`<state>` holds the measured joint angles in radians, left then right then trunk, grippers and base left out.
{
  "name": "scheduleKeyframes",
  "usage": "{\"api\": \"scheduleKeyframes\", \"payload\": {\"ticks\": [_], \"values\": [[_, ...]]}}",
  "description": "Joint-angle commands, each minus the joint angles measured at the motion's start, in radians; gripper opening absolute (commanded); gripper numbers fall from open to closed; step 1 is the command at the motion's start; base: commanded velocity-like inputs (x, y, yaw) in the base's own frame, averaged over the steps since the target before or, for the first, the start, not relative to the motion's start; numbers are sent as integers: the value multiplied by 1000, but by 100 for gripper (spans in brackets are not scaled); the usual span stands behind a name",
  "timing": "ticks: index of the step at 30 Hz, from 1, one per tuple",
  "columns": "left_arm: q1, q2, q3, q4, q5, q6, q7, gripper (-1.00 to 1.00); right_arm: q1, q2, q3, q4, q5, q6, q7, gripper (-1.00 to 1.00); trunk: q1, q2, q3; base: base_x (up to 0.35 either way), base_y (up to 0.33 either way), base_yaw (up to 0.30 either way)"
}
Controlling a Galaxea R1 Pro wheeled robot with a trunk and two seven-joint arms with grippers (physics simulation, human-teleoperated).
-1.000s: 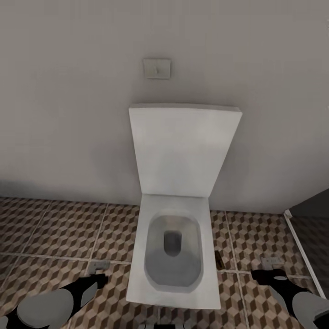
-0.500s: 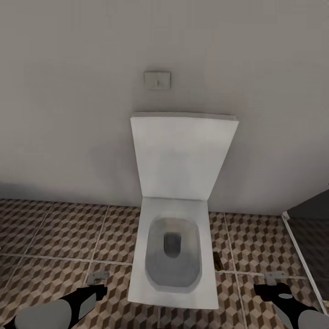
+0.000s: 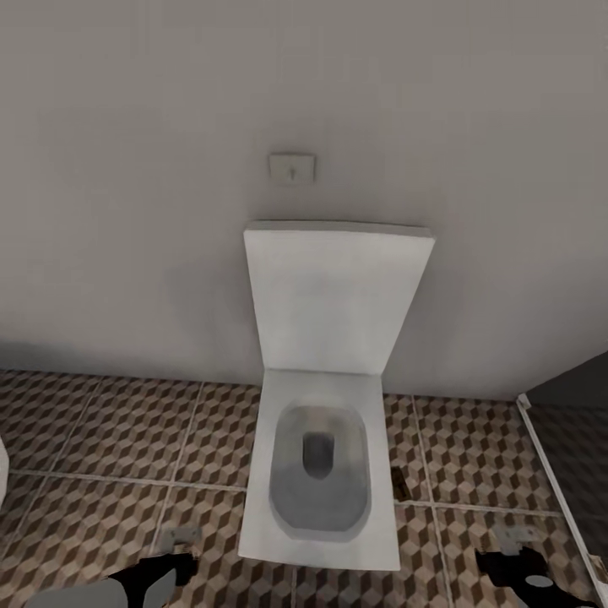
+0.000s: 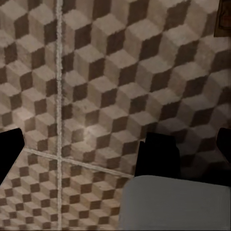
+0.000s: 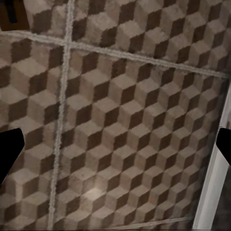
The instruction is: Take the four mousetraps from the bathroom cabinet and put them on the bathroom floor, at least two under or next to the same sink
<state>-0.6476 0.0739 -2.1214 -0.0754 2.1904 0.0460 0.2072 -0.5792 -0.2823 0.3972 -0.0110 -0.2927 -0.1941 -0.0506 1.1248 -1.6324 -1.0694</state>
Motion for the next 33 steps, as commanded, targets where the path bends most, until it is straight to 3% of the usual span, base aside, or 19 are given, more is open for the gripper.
{"api": "scheduleKeyframes", "payload": {"ticks": [1, 14, 22, 33], "values": [[3, 0, 0, -6, 0, 0, 0, 100, 5, 0, 0, 0, 0, -2, 0, 100, -4, 7, 3, 0, 0, 0], [56, 4, 0, -34, 0, -1, 0, 100, 62, 2, 0, 0, 0, -11, 0, 100, -54, 98, 44, 0, 0, 0], [90, 6, 0, -36, 0, -1, 0, 100, 99, 24, 0, 1, 1, -10, 0, 100, -84, 154, 69, 0, 0, 0], [120, 6, 0, -38, 0, -1, 0, 100, 127, 33, 0, 1, 4, -4, 0, 100, -127, 231, 104, 0, 0, 0]]}}
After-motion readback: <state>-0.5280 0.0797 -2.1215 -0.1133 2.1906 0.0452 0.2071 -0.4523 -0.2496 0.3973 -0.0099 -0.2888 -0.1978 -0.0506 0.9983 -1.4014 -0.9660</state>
